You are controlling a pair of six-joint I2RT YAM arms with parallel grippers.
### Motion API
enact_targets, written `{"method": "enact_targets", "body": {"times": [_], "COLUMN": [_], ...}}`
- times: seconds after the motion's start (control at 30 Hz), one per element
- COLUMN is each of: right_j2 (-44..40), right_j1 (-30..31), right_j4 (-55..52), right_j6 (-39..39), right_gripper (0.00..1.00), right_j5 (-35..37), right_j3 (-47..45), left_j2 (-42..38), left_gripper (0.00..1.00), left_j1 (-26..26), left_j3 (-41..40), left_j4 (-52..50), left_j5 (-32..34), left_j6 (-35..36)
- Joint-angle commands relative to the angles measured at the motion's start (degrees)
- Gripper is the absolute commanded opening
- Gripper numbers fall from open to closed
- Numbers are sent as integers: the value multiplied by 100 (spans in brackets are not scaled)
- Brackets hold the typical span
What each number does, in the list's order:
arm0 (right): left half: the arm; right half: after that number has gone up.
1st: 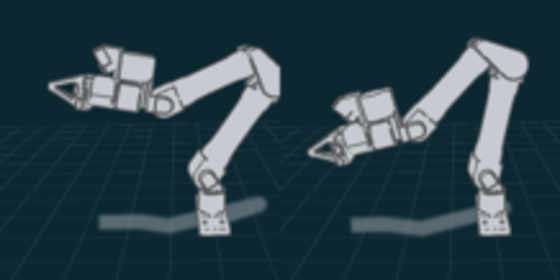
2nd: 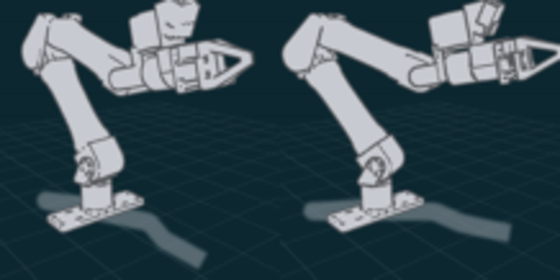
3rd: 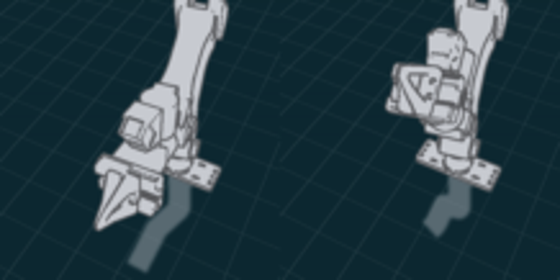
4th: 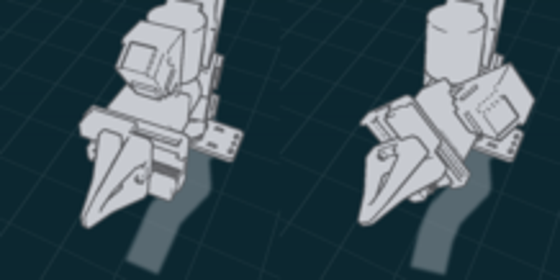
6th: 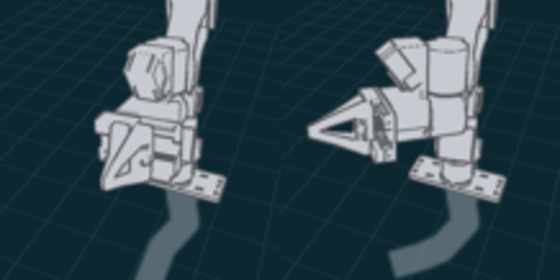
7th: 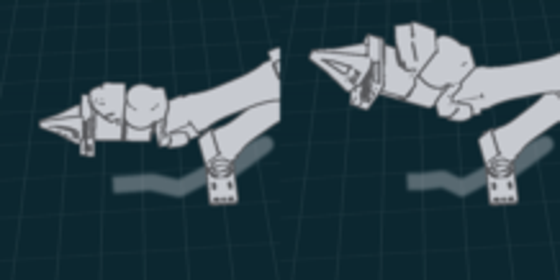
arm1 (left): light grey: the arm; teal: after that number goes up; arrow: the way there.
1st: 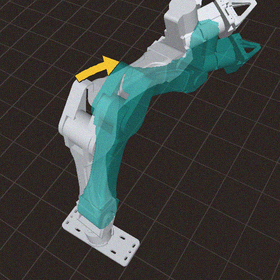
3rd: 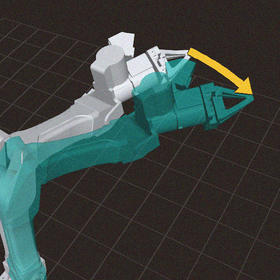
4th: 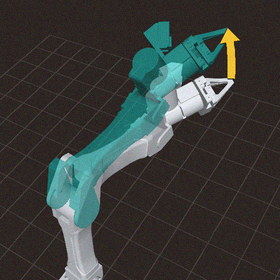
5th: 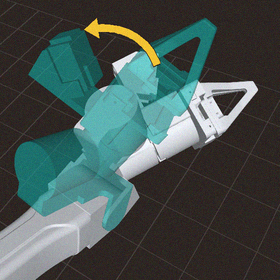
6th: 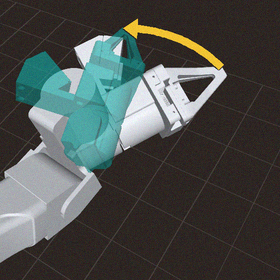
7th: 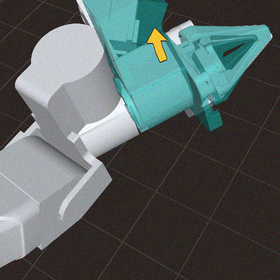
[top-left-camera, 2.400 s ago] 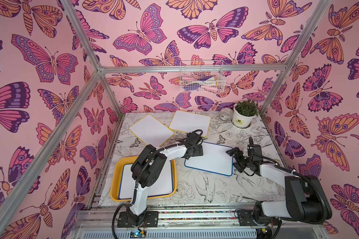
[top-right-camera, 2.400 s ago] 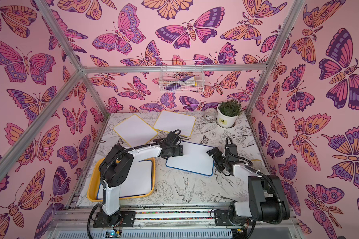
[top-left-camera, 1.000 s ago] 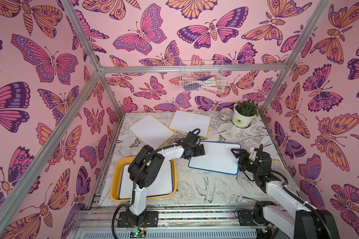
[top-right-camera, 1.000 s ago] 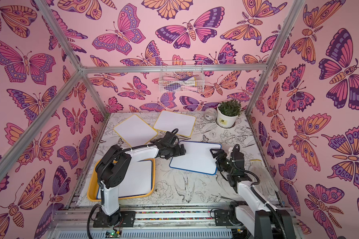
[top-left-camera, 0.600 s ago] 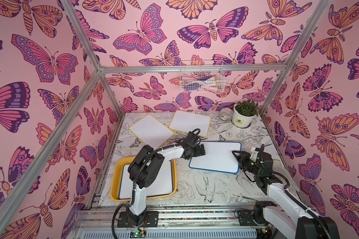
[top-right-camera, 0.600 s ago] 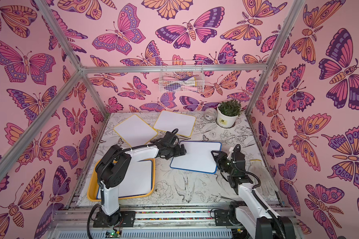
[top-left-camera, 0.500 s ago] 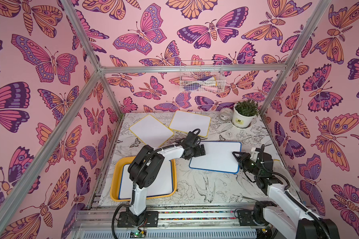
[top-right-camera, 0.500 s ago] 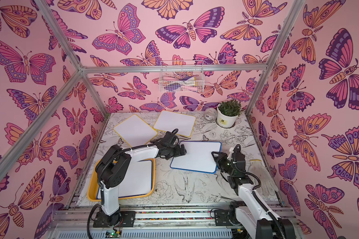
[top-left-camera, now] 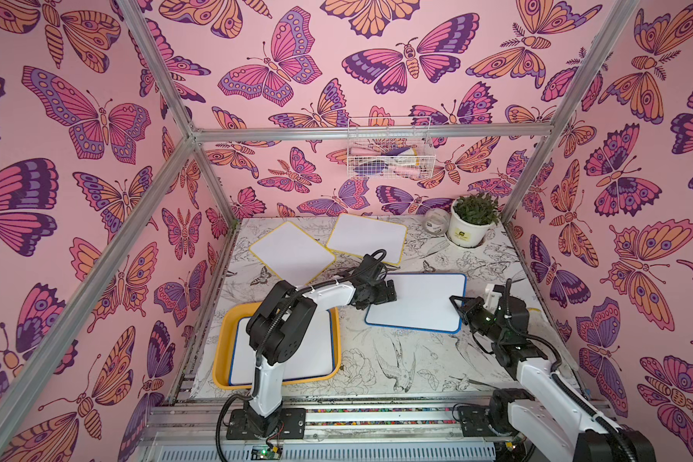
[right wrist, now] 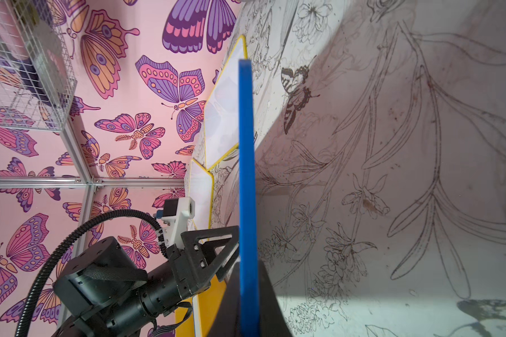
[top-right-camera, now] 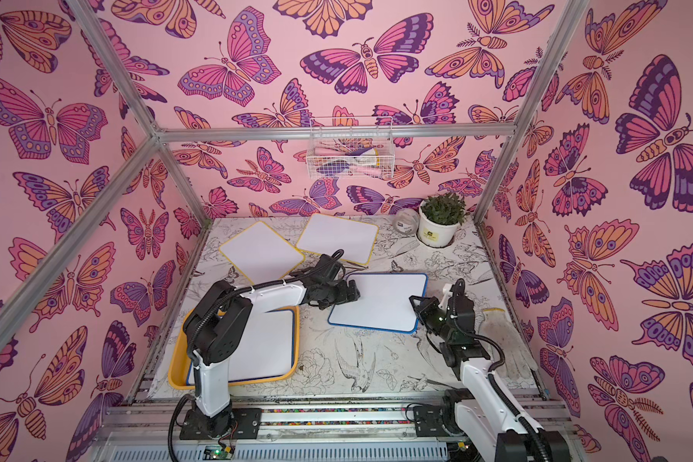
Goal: Put the whiteboard into the storage box
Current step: Pick up the whiteboard at the center of the board.
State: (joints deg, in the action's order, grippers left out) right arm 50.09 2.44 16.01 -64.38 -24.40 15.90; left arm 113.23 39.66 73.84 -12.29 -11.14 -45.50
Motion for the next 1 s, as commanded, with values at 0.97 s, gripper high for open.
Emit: {"method": "enact_targets", "body": {"times": [0.97], "right_j2": [-179], "right_j1": [38], "right_j4": [-1779], "right_j6": [1921], "right_gripper": [0], "right_j5": [598], "right_j3": [2873], "left_j2": [-3274], "left_gripper": [98], "left_j1": [-108], "left_j3": [-556], "left_j4": [-3538], "left_j5": [1532], "left_j6": [852]}}
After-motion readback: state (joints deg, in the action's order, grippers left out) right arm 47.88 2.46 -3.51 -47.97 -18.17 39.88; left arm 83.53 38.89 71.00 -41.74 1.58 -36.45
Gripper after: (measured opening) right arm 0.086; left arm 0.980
